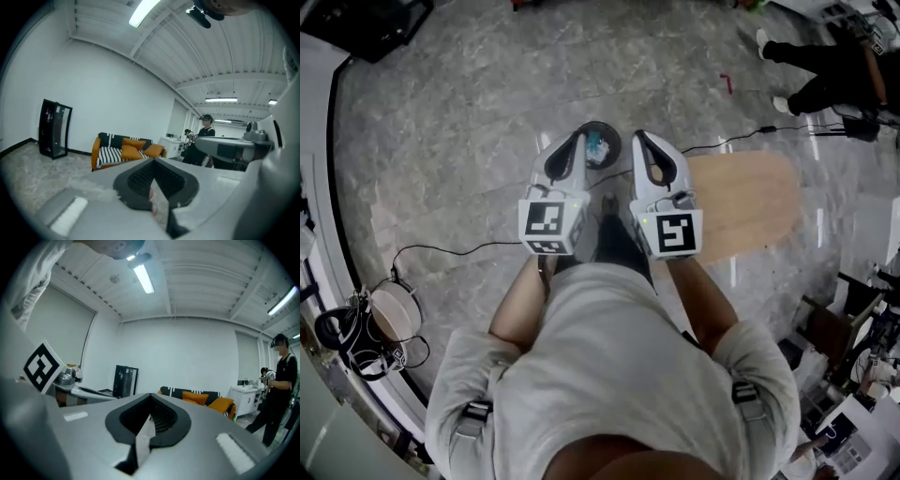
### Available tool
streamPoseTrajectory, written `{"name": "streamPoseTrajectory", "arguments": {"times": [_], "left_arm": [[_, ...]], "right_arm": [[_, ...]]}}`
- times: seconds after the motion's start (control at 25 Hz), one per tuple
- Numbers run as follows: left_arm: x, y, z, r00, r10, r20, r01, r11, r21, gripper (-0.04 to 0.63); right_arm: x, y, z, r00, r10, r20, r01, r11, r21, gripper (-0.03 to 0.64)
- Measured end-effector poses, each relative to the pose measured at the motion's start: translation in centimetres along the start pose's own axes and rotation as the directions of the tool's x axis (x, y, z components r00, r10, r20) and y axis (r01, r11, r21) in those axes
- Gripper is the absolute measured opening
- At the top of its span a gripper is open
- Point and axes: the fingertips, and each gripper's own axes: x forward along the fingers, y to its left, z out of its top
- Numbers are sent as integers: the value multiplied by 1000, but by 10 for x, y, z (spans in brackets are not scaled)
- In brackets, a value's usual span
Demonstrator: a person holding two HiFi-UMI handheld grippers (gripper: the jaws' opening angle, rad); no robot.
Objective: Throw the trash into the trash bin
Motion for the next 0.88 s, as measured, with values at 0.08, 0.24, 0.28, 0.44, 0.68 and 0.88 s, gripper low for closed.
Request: {"name": "streamPoseTrajectory", "arguments": {"times": [0.08, 0.24, 0.28, 0.44, 0.68, 0.88], "left_arm": [[-3, -13, 21, 999, -29, 38, 28, 999, 34, 15], [-11, -34, 50, 993, -72, 91, 66, 996, 67, 15], [-12, -37, 53, 992, -75, 97, 69, 995, 69, 15], [-11, -42, 52, 993, -73, 96, 67, 996, 64, 15], [-13, -38, 53, 993, -70, 95, 62, 995, 81, 15], [-20, -23, 46, 996, -47, 81, 42, 997, 71, 15]], "right_arm": [[-9, -1, 13, 999, -27, 17, 27, 1000, 6, 8], [-23, -1, 37, 998, -49, 44, 49, 999, 0, 6], [-25, -1, 42, 997, -50, 51, 51, 999, -6, 6], [-27, -1, 51, 995, -56, 77, 56, 998, 3, 6], [-19, 5, 48, 996, -45, 80, 43, 999, 22, 6], [-10, 20, 48, 997, -27, 75, 26, 999, 19, 6]]}}
